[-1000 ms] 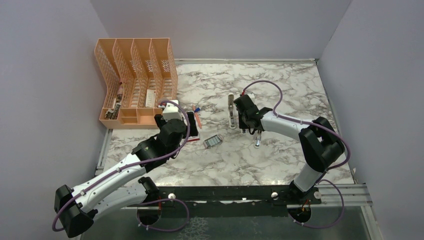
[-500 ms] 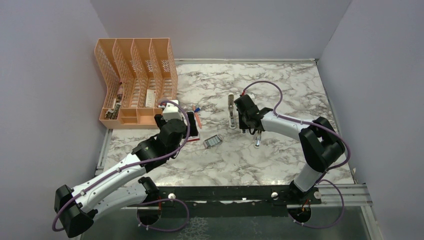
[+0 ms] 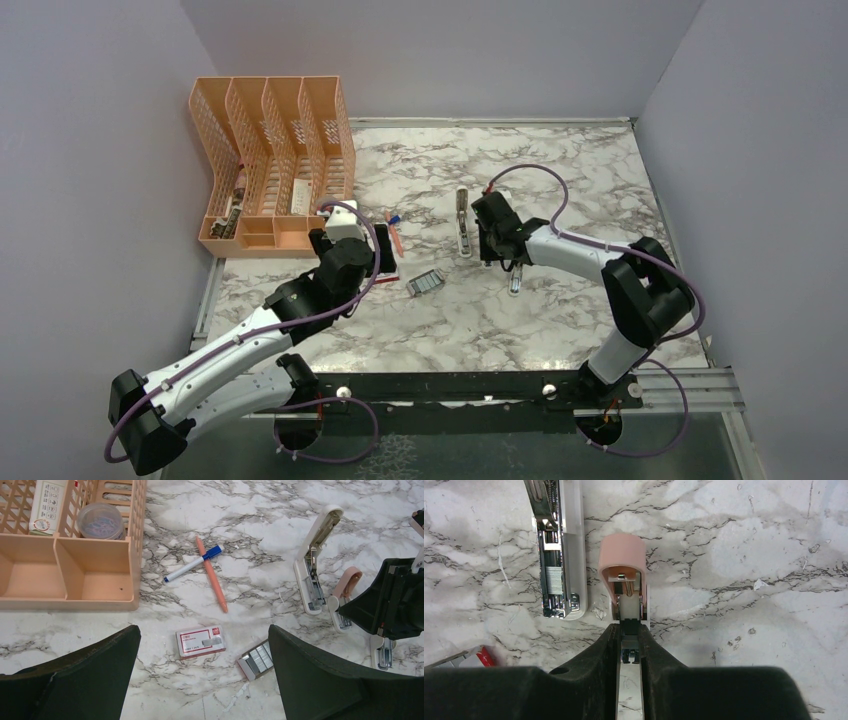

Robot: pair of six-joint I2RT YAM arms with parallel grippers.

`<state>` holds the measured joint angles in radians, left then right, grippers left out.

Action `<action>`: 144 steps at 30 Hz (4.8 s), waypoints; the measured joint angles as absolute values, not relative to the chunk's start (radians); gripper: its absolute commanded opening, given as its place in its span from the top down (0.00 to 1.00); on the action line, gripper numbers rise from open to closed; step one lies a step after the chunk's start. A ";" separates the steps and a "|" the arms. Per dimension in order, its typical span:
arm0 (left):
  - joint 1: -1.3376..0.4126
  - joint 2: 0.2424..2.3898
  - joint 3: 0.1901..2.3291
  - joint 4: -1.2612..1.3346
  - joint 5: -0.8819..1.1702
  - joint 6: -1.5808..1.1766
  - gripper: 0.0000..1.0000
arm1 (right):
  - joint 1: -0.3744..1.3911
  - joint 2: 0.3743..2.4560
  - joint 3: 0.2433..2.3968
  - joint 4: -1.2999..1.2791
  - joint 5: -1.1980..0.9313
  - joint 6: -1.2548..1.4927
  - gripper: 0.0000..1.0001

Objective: Load the staples into the stapler

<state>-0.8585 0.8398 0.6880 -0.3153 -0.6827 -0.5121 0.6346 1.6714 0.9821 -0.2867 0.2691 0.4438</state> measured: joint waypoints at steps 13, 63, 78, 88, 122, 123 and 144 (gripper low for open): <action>-0.859 0.840 0.680 -0.315 -0.683 -0.512 0.01 | 0.635 1.666 0.979 -0.290 0.258 0.443 0.67; -0.859 0.768 0.672 -0.316 -0.697 -0.520 0.01 | 0.991 1.901 1.280 -0.347 0.073 0.346 0.67; -0.859 0.768 0.671 -0.316 -0.700 -0.523 0.01 | 1.003 1.951 1.325 -0.398 0.101 0.339 0.62; -0.859 0.768 0.671 -0.316 -0.701 -0.524 0.01 | 1.019 1.967 1.350 -0.414 0.109 0.342 0.67; -0.853 0.764 0.671 -0.326 -0.722 -0.524 0.01 | 1.020 1.991 1.390 -0.466 0.108 0.377 0.78; -0.853 0.764 0.671 -0.325 -0.722 -0.524 0.01 | 1.020 1.991 1.390 -0.466 0.109 0.378 0.79; -0.853 0.764 0.670 -0.323 -0.722 -0.525 0.01 | 1.020 1.944 1.390 -0.466 0.183 0.411 0.90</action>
<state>-0.8528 0.7635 0.6704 -0.3233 -0.7219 -0.5247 1.0203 1.9442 1.3895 -0.4660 0.1833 0.4114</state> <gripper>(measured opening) 0.987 0.106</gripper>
